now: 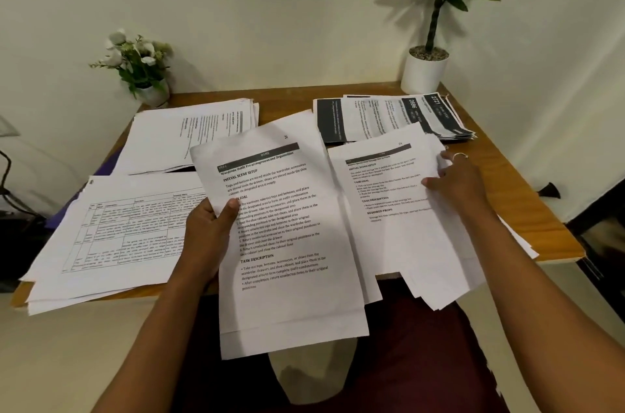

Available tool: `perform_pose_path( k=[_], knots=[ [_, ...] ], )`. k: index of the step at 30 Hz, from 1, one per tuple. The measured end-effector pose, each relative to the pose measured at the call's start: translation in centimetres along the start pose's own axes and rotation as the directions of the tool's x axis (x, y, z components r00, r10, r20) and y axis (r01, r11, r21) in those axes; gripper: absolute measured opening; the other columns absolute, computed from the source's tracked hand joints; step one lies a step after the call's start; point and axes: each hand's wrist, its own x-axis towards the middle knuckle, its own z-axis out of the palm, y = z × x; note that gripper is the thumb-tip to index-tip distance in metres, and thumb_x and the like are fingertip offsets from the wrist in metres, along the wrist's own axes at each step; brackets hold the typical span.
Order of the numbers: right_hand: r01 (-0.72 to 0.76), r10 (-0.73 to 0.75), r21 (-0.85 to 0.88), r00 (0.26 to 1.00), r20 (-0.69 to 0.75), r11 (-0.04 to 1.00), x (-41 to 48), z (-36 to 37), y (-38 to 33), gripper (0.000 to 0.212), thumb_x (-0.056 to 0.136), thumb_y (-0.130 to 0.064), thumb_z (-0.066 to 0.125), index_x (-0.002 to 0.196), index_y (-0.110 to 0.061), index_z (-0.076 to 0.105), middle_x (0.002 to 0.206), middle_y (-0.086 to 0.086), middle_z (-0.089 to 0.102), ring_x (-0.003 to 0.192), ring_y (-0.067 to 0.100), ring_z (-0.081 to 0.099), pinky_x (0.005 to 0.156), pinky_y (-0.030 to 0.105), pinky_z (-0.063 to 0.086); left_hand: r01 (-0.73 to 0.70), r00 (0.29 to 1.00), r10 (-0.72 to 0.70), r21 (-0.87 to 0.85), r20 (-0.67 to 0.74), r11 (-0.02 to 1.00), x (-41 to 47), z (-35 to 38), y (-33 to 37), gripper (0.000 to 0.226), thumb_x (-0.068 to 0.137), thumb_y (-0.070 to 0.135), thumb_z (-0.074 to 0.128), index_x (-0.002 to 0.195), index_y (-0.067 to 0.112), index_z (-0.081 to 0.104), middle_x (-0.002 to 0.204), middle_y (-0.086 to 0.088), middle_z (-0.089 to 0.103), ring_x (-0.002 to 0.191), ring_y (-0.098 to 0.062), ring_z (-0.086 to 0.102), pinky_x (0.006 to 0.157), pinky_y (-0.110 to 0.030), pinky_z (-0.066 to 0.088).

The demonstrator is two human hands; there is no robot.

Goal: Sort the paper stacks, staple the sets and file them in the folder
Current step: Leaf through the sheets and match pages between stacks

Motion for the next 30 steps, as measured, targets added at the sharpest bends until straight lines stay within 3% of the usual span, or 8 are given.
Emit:
perform_pose_path(
  k=[3,7,10,14,17,21,25,30],
  knots=[
    [0.003,-0.003,0.064,1.000,-0.006,0.998,-0.4,-0.2,0.1,0.040,0.083,-0.016,0.084,0.116,-0.002,0.068,0.114,0.014,0.072,0.098,0.025,0.067,0.081,0.028,0.047,-0.001,1.000,0.001,0.012,-0.002,1.000,0.0,-0.2,0.0,0.013,0.100,0.020,0.062,0.110,0.016,0.070,0.092,0.014,0.078,0.086,-0.005,0.074,0.063,-0.013,0.055],
    [0.008,-0.034,0.251,0.995,0.099,0.968,-0.8,-1.1,-0.6,0.005,0.094,-0.021,0.073,0.091,-0.018,0.072,0.093,-0.003,0.074,0.091,0.018,0.069,0.070,0.024,0.048,0.012,1.000,-0.012,0.016,-0.003,1.000,0.0,-0.2,0.0,0.012,0.101,0.022,0.061,0.108,0.018,0.070,0.092,0.015,0.078,0.086,-0.004,0.074,0.063,-0.013,0.055],
    [0.036,-0.087,0.351,0.988,0.130,0.936,-1.4,-1.3,-1.9,0.005,0.098,-0.020,0.067,0.097,-0.020,0.072,0.098,-0.009,0.076,0.098,0.011,0.070,0.080,0.024,0.051,0.023,1.000,-0.023,0.004,-0.002,1.000,-0.1,0.0,0.2,0.011,0.103,0.020,0.058,0.103,0.022,0.069,0.086,0.022,0.076,0.080,0.002,0.073,0.061,-0.010,0.053],
    [0.098,-0.169,0.393,0.974,0.149,0.914,-2.7,-0.2,-3.9,0.016,0.098,-0.022,0.067,0.112,-0.019,0.072,0.107,-0.008,0.077,0.104,0.013,0.071,0.097,0.036,0.055,0.026,1.000,-0.026,-0.003,-0.002,1.000,-0.3,0.3,0.5,0.014,0.104,0.020,0.053,0.102,0.024,0.066,0.081,0.027,0.074,0.076,0.008,0.070,0.059,-0.007,0.050],
    [0.124,-0.213,0.422,0.962,0.171,0.898,-4.8,0.7,-5.8,0.019,0.098,-0.020,0.067,0.116,-0.016,0.071,0.109,-0.005,0.076,0.103,0.013,0.071,0.094,0.030,0.055,0.039,0.999,-0.039,-0.032,-0.018,0.999,-0.3,0.3,0.6,0.014,0.105,0.020,0.052,0.109,0.018,0.066,0.083,0.018,0.076,0.075,0.002,0.073,0.058,-0.011,0.053],
    [0.112,-0.248,0.463,0.937,0.245,0.879,-7.7,2.3,-7.8,0.020,0.099,-0.019,0.066,0.118,-0.017,0.069,0.104,-0.009,0.077,0.096,0.005,0.073,0.086,0.025,0.054,0.042,0.999,-0.043,-0.033,-0.020,0.999,-0.2,0.4,0.6,0.014,0.106,0.022,0.051,0.104,0.024,0.065,0.082,0.020,0.076,0.078,-0.002,0.074,0.058,-0.013,0.054],
    [0.070,-0.269,0.485,0.896,0.354,0.872,-10.1,4.7,-8.9,0.018,0.100,-0.017,0.063,0.116,-0.023,0.065,0.100,-0.007,0.079,0.095,0.010,0.074,0.093,0.033,0.054,0.025,1.000,-0.025,-0.021,-0.012,0.999,-0.3,0.0,0.5,0.019,0.105,0.026,0.053,0.116,0.018,0.066,0.095,0.010,0.078,0.086,-0.008,0.075,0.062,-0.016,0.057],
    [0.049,-0.219,0.319,0.825,0.521,0.946,-11.8,5.7,-9.3,0.029,0.104,-0.043,0.051,0.131,-0.033,0.057,0.116,-0.013,0.071,0.105,0.012,0.067,0.101,0.042,0.051,-0.019,0.999,0.021,0.057,-0.050,0.998,-0.2,-0.1,0.4,0.030,0.102,0.022,0.060,0.127,0.004,0.057,0.102,0.003,0.070,0.073,0.003,0.071,0.054,-0.012,0.052]
  ],
)
